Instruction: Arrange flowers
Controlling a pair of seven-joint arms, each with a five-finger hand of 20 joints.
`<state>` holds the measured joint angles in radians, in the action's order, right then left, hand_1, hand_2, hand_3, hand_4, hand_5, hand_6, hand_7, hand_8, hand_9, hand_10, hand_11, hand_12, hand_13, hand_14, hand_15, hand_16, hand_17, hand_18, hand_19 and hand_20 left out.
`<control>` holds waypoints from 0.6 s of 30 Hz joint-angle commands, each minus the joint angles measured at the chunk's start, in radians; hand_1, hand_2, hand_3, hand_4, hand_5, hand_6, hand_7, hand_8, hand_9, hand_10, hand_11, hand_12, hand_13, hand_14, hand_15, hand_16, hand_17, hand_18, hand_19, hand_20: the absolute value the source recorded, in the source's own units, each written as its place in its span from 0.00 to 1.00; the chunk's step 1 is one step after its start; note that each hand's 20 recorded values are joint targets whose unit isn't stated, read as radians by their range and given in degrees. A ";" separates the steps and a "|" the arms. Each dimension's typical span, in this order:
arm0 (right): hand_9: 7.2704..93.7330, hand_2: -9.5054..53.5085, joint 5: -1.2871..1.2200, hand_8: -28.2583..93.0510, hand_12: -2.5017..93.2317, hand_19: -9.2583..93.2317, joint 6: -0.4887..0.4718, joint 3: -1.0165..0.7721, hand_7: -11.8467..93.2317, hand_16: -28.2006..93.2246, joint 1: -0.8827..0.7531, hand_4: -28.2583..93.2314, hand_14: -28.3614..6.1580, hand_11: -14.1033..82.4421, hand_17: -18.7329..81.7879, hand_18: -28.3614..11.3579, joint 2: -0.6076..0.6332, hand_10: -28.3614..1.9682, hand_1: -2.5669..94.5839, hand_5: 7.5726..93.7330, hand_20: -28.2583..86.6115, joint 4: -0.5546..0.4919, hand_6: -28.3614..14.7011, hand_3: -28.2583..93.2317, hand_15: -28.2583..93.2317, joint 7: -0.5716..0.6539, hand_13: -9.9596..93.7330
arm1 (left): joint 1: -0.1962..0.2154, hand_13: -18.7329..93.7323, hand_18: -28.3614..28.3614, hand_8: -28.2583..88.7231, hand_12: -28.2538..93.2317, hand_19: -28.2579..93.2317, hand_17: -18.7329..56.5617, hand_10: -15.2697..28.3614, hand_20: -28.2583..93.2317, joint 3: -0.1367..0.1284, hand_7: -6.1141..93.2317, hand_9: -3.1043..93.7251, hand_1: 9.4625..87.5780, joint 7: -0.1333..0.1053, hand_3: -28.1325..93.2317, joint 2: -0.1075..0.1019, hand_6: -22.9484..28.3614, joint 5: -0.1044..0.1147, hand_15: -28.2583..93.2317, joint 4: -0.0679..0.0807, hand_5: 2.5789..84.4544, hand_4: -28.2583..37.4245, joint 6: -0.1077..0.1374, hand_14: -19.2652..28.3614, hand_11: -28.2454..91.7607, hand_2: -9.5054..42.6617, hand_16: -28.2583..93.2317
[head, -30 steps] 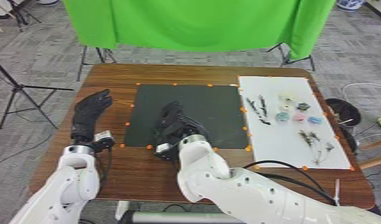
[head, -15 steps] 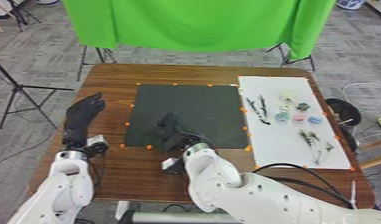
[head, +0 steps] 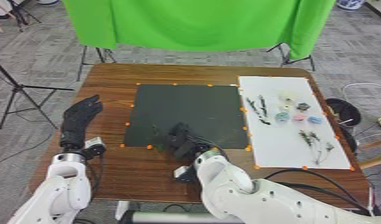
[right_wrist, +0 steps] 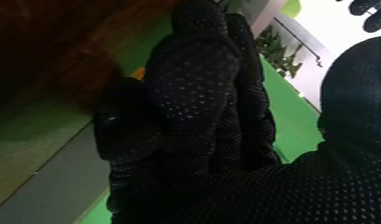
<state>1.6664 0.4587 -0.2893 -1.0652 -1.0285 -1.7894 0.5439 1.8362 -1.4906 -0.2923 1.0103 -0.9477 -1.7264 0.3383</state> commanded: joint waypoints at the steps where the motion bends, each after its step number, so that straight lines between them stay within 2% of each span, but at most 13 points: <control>1: 0.91 0.19 -0.049 0.13 0.25 0.86 -0.031 -0.004 0.62 0.48 -0.012 0.20 0.64 0.37 0.94 0.56 -0.003 0.31 0.20 0.73 0.61 0.010 0.49 0.79 0.61 0.003 1.00 | 0.011 0.51 0.70 0.17 0.32 0.34 0.39 0.65 0.38 -0.003 0.24 0.52 0.23 0.009 0.82 0.008 0.48 0.008 0.39 -0.001 0.58 0.02 0.006 0.72 0.40 0.13 0.21; 7: 0.91 0.20 -0.066 0.13 0.24 0.87 -0.043 -0.008 0.59 0.49 0.000 0.20 0.63 0.36 0.94 0.56 -0.032 0.31 0.21 0.73 0.60 0.025 0.49 0.79 0.61 0.001 1.00 | -0.002 0.51 0.70 0.17 0.32 0.34 0.39 0.65 0.38 0.009 0.24 0.52 0.23 0.007 0.82 0.010 0.48 0.008 0.39 0.003 0.58 0.03 0.005 0.72 0.40 0.13 0.21; 18: 0.89 0.21 -0.098 0.14 0.23 0.87 -0.071 -0.016 0.56 0.49 0.015 0.20 0.63 0.33 0.93 0.55 -0.059 0.30 0.21 0.73 0.59 0.038 0.50 0.79 0.61 -0.001 1.00 | -0.009 0.51 0.70 0.17 0.32 0.34 0.39 0.65 0.38 0.015 0.24 0.52 0.23 0.009 0.82 0.013 0.48 0.009 0.39 0.010 0.58 0.03 0.001 0.72 0.40 0.13 0.21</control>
<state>1.5935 0.4199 -0.3120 -1.0515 -1.0654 -1.7647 0.5415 1.8292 -1.4833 -0.2909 1.0125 -0.9474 -1.7236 0.3382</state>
